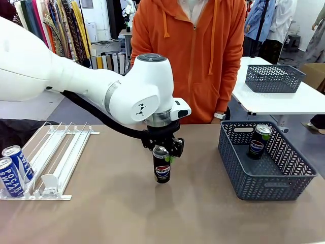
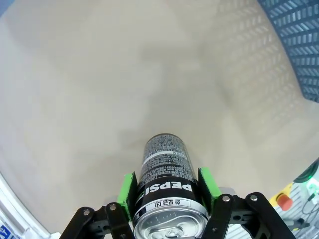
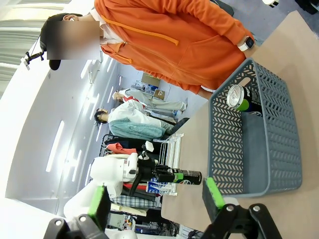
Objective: Retrieve and store the cans from the dispenser.
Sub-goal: Pick up the last remaining can from one row of the Automatic Can Dispenser and place it in the middle of the table.
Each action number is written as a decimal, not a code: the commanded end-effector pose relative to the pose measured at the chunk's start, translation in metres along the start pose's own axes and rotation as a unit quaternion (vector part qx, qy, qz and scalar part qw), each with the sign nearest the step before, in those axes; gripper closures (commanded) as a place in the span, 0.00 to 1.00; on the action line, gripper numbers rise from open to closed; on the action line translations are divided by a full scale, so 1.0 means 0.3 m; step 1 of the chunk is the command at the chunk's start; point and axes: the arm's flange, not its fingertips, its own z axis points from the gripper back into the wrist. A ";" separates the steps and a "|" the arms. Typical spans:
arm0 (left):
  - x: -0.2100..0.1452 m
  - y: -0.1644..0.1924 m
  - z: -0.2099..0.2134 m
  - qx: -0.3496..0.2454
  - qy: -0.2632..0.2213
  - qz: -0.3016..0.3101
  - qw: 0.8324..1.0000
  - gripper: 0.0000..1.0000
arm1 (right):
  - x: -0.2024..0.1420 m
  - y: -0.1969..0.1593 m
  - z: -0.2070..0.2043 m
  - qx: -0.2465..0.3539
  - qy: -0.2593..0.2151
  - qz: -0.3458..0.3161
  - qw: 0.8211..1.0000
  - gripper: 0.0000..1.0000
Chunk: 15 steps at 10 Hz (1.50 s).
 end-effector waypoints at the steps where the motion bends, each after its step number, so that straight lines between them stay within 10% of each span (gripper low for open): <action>1: 0.019 -0.010 0.000 0.016 0.002 0.013 1.000 0.74 | 0.004 0.005 -0.001 0.007 -0.002 0.006 1.000 0.00; 2: 0.018 -0.005 -0.002 0.021 0.003 0.010 1.000 0.16 | 0.004 0.005 -0.001 0.007 -0.002 0.006 1.000 0.00; 3: 0.016 -0.001 0.000 0.021 -0.001 0.009 1.000 0.00 | 0.004 0.005 -0.001 0.007 -0.002 0.006 1.000 0.00; 9: -0.250 0.273 0.449 -0.015 -0.063 0.005 0.998 0.00 | 0.004 0.005 -0.001 0.007 -0.002 0.006 1.000 0.00; 12: -0.471 0.820 0.648 -0.166 -0.062 0.107 0.978 0.00 | 0.004 0.005 -0.001 0.007 -0.002 0.006 1.000 0.00; 15: -0.753 1.353 0.671 -0.337 -0.065 0.222 0.913 0.00 | 0.004 0.005 -0.001 0.007 -0.002 0.006 1.000 0.00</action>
